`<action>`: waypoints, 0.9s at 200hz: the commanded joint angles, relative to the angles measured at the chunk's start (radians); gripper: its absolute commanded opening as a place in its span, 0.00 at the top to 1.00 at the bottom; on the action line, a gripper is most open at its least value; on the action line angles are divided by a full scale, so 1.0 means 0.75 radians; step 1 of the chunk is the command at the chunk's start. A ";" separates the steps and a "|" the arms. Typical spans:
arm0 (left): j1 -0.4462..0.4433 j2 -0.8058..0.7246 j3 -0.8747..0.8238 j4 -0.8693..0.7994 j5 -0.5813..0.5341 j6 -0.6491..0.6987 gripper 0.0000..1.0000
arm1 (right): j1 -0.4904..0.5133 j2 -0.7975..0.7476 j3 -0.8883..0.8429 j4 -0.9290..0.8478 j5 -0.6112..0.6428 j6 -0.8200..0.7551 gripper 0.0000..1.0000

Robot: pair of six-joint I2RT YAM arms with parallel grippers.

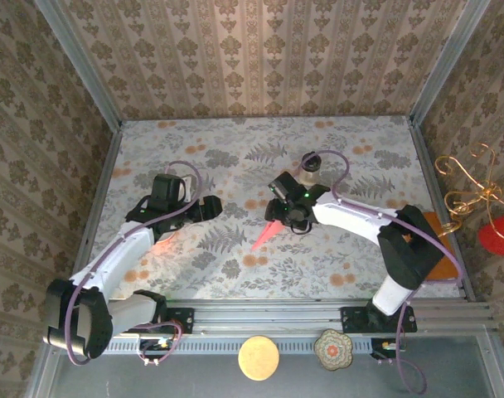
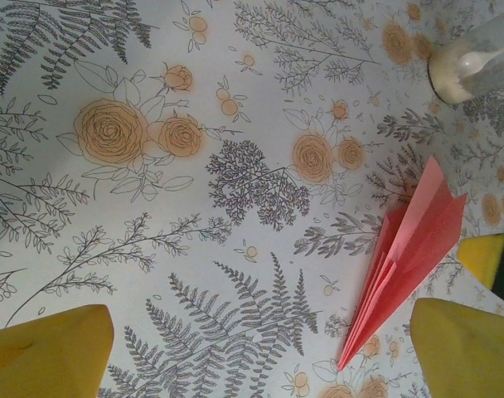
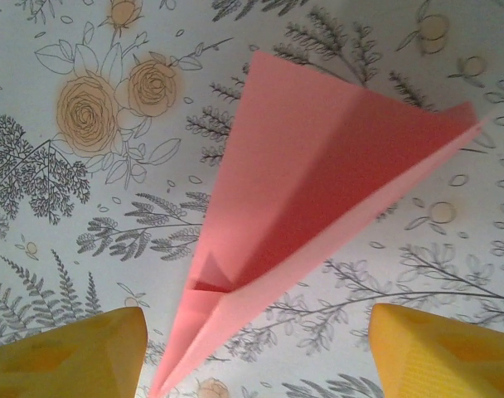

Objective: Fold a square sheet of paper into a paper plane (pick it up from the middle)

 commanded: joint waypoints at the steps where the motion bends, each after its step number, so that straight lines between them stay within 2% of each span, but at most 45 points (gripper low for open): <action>1: 0.007 0.007 -0.023 0.013 0.006 0.051 0.05 | 0.014 0.061 0.036 -0.080 0.092 0.101 0.27; 51: -0.002 0.027 -0.029 0.050 0.072 0.053 0.04 | 0.017 0.077 0.007 -0.101 0.121 0.153 0.31; 94: -0.059 0.084 0.026 0.044 0.063 0.071 0.04 | 0.017 0.021 -0.075 -0.057 0.133 0.221 0.45; 109: -0.081 0.116 0.049 0.044 0.058 0.075 0.04 | 0.016 0.004 -0.099 -0.056 0.127 0.251 0.46; 127: -0.101 0.147 0.071 0.050 0.056 0.071 0.04 | 0.017 -0.015 -0.136 0.017 0.120 0.284 0.51; 180: -0.136 0.216 0.106 0.067 0.054 0.053 0.04 | 0.017 -0.028 -0.197 0.147 0.081 0.357 0.56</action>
